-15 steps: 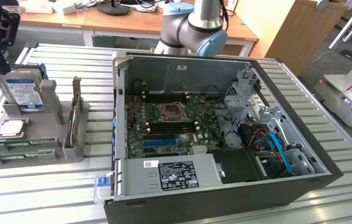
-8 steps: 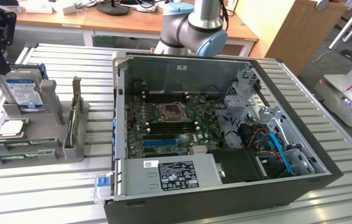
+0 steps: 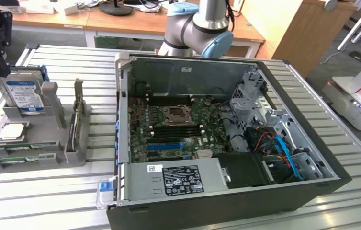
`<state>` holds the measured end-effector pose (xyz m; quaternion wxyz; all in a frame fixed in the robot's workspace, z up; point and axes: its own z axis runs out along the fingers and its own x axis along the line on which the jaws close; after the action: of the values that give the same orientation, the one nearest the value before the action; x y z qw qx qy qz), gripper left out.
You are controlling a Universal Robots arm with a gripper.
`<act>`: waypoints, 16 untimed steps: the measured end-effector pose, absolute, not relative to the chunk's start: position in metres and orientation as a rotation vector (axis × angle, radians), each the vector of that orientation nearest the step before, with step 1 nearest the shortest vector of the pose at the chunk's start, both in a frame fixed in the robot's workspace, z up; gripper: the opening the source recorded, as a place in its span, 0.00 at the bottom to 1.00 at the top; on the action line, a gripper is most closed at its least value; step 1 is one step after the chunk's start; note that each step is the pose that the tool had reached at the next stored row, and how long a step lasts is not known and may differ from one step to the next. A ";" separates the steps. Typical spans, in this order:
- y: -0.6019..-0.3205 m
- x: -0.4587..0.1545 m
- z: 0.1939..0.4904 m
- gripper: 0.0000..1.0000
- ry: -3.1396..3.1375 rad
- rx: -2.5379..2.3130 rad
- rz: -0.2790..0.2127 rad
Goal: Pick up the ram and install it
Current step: 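Pick up the ram and move it above insertion slot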
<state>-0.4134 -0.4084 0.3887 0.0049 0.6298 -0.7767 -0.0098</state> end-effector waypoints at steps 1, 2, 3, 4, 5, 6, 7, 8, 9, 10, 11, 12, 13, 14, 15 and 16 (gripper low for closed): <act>-0.408 -0.413 0.389 0.11 -2.432 1.973 -0.031; -0.408 -0.413 0.389 0.11 -2.432 1.973 -0.031; -0.408 -0.413 0.389 0.11 -2.432 1.973 -0.031; -0.408 -0.413 0.389 0.11 -2.431 1.974 -0.031; -0.408 -0.413 0.389 0.11 -2.427 1.979 -0.031; -0.408 -0.413 0.389 0.11 -2.420 1.988 -0.031; -0.408 -0.413 0.389 0.11 -2.413 1.996 -0.031; -0.408 -0.413 0.389 0.11 -2.409 2.001 -0.031; -0.408 -0.413 0.389 0.11 -2.406 2.003 -0.031; -0.408 -0.413 0.389 0.11 -2.406 2.004 -0.031; -0.408 -0.413 0.389 0.11 -2.406 2.005 -0.031; -0.408 -0.413 0.389 0.11 -2.406 2.005 -0.031; -0.408 -0.413 0.389 0.11 -2.406 2.005 -0.031; -0.408 -0.413 0.389 0.11 -2.406 2.005 -0.031; -0.408 -0.413 0.389 0.11 -2.406 2.005 -0.031; -0.408 -0.413 0.389 0.11 -2.406 2.005 -0.031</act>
<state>-0.4133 -0.4084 0.3886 0.0050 0.6401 -0.7682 -0.0098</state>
